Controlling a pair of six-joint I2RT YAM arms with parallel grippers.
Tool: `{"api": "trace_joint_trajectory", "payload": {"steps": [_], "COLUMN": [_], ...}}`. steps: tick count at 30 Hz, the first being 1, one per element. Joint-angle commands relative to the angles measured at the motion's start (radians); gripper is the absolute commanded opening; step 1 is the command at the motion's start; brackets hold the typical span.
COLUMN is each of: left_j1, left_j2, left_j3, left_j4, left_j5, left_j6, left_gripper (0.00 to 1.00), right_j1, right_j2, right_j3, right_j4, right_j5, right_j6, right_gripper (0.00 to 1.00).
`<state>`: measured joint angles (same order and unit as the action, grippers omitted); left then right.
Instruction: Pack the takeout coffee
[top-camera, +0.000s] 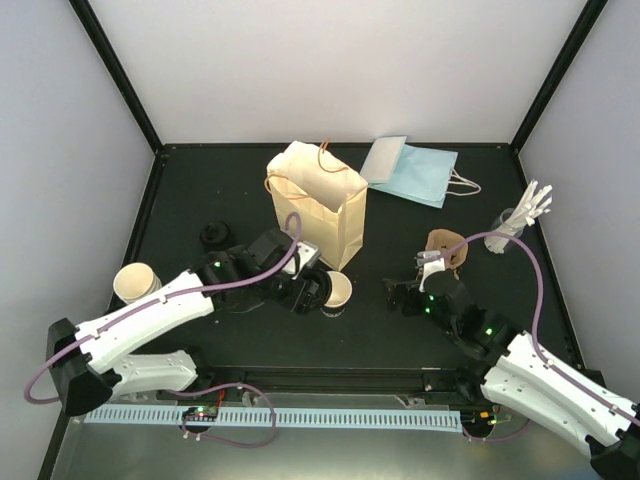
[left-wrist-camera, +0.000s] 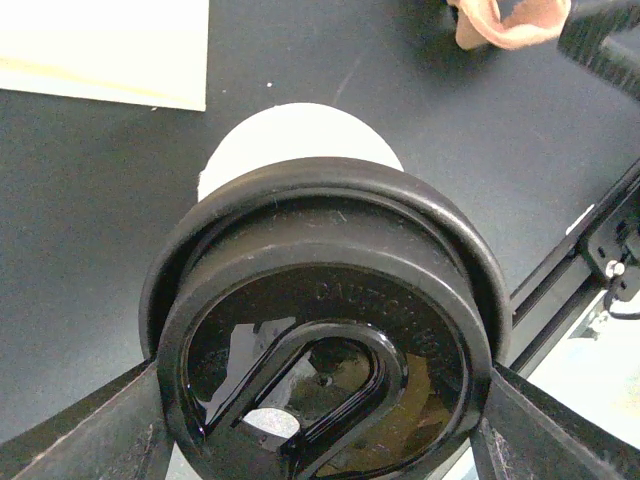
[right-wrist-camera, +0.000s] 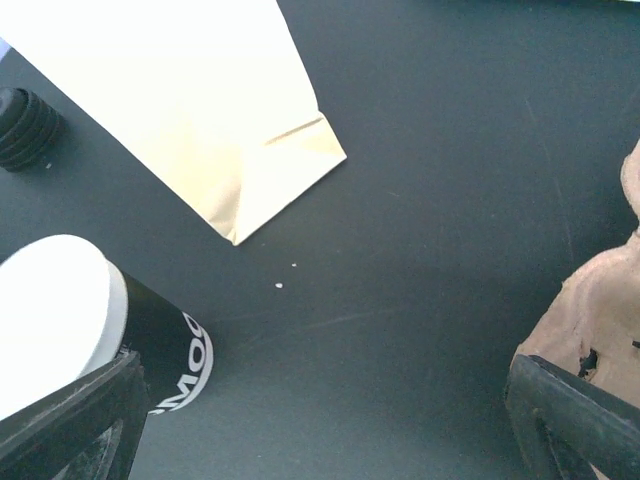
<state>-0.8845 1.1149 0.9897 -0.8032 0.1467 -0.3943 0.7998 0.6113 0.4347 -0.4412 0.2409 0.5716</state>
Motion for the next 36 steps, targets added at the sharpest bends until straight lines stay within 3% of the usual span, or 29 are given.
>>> {"api": "trace_joint_trajectory", "payload": {"steps": [1,11,36], "left_j1": [-0.061,-0.136,-0.136], "left_j2": [0.074,0.264,0.457], "left_j3": [0.019,0.126,0.347], "left_j4": [0.076,-0.016,-0.178], "left_j5": [-0.058,-0.202,-0.224], "left_j6": [0.065,0.118,0.163], "left_gripper": [0.77,0.77,0.77], "right_j1": [-0.005,-0.006,-0.005], "right_j2": [0.002,0.04,0.056], "right_j3": [0.065,0.089,0.1], "right_j4": [-0.055,-0.06,-0.066], "right_j5": [-0.009,-0.039,-0.028], "right_j6": [0.01,0.009,0.002], "right_gripper": [1.0,1.0,1.0]}}
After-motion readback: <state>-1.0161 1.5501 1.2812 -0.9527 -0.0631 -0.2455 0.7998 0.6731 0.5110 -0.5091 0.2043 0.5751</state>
